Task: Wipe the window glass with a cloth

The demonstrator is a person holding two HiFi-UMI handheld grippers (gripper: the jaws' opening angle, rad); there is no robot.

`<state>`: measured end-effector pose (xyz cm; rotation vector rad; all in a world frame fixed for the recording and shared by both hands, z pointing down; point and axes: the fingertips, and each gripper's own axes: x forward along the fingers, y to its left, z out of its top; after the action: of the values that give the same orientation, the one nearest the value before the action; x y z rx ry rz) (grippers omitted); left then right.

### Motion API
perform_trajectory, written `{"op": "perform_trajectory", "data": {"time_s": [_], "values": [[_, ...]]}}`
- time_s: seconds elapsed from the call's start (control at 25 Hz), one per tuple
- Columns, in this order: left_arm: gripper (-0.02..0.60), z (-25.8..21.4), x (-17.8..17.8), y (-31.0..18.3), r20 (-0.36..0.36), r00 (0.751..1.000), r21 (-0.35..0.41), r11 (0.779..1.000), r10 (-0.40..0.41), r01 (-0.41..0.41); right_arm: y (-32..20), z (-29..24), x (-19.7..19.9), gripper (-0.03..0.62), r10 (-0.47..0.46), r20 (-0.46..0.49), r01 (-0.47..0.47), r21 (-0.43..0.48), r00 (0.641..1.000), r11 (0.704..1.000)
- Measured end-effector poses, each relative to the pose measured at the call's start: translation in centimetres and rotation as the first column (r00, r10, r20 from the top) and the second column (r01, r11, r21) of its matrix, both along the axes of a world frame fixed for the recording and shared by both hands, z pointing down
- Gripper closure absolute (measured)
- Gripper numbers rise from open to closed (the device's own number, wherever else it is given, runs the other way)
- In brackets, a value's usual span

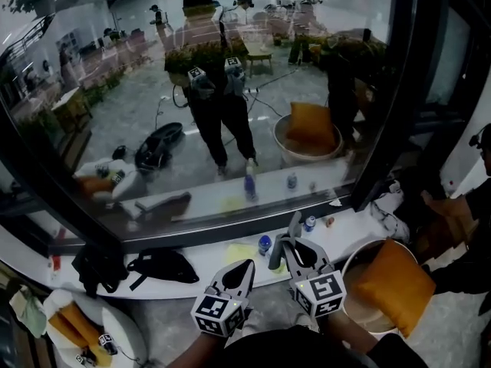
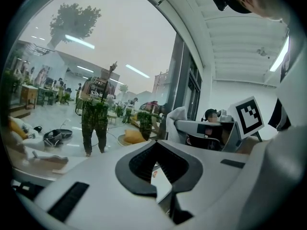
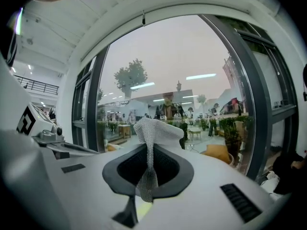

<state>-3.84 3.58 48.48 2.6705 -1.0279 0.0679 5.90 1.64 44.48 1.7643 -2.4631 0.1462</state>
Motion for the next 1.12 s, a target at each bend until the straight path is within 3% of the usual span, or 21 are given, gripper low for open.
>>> {"op": "perform_trajectory", "data": {"time_s": [0.48,0.76,1.12], "values": [[0.575,0.0,7.4,0.4,0.01,0.999,-0.017,0.999,-0.049,0.049,0.5,1.0,5.2,0.551,-0.108,0.007,0.108,-0.03,0.994,0.994],[0.575,0.6,9.5,0.6,0.04,0.998,-0.011,0.999,-0.046,0.046,0.9,1.7,7.0,0.551,-0.147,0.018,0.148,-0.066,0.989,0.987],[0.575,0.1,10.8,0.8,0.076,0.997,0.013,0.999,-0.03,0.029,0.7,1.9,8.1,0.551,-0.148,0.042,0.149,-0.036,0.988,0.988]]}}
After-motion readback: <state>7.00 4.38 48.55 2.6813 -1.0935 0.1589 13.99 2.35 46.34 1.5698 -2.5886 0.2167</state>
